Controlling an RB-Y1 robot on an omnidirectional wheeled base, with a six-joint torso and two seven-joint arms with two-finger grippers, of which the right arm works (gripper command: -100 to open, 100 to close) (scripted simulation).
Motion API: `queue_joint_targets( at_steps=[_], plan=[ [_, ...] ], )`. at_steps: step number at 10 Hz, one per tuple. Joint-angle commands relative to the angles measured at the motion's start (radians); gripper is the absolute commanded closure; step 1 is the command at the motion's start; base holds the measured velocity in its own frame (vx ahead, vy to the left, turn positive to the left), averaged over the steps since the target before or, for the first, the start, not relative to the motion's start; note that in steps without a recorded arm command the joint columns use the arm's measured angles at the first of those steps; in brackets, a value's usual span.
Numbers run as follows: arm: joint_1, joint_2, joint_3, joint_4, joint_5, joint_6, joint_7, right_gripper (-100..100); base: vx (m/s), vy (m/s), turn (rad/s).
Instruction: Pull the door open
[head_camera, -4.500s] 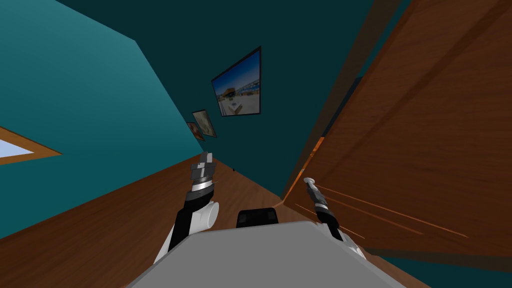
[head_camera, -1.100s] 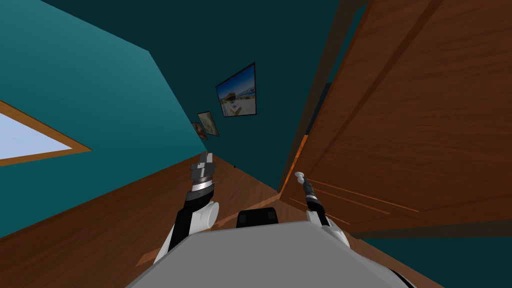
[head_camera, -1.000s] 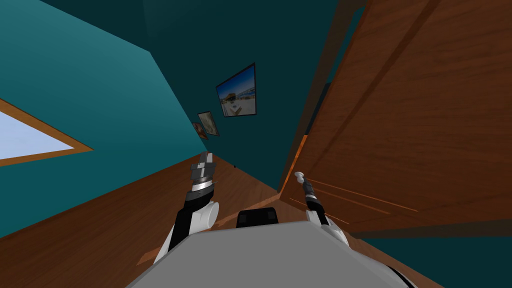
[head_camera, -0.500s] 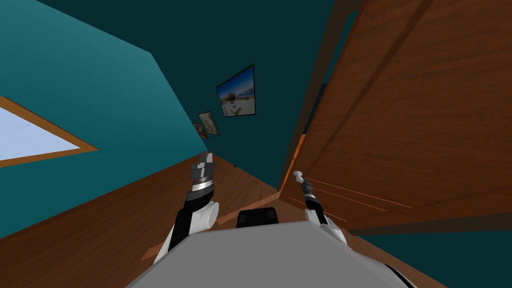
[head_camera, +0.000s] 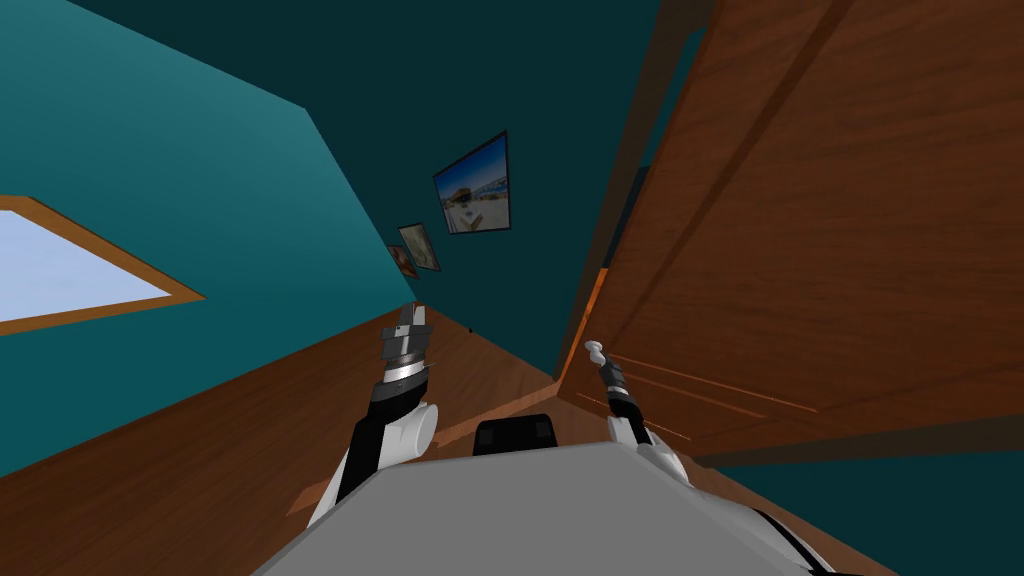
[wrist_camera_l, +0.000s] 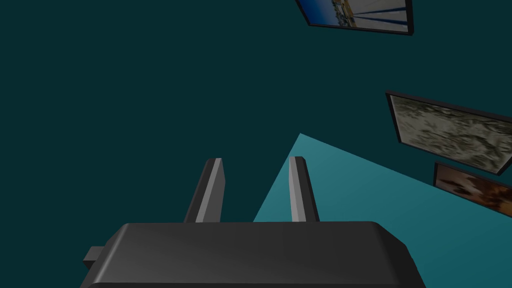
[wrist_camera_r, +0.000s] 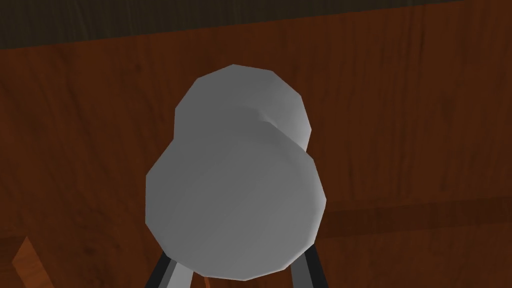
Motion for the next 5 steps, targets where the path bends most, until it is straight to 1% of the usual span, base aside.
queue_joint_targets(
  at_steps=[1, 2, 3, 5],
  plan=[
    [0.005, 0.015, 0.015, -0.039, -0.006, 0.008, -0.022, 100, -0.031, -0.013, -0.01],
    [0.005, 0.015, 0.015, -0.039, -0.006, 0.008, -0.022, 100, -0.01, -0.006, 0.002],
    [0.001, 0.013, 0.032, -0.037, -0.024, 0.01, -0.064, 100, -0.024, -0.005, 0.001],
    [0.001, 0.013, 0.032, -0.037, -0.024, 0.01, -0.064, 100, -0.018, -0.003, 0.014]
  ],
)
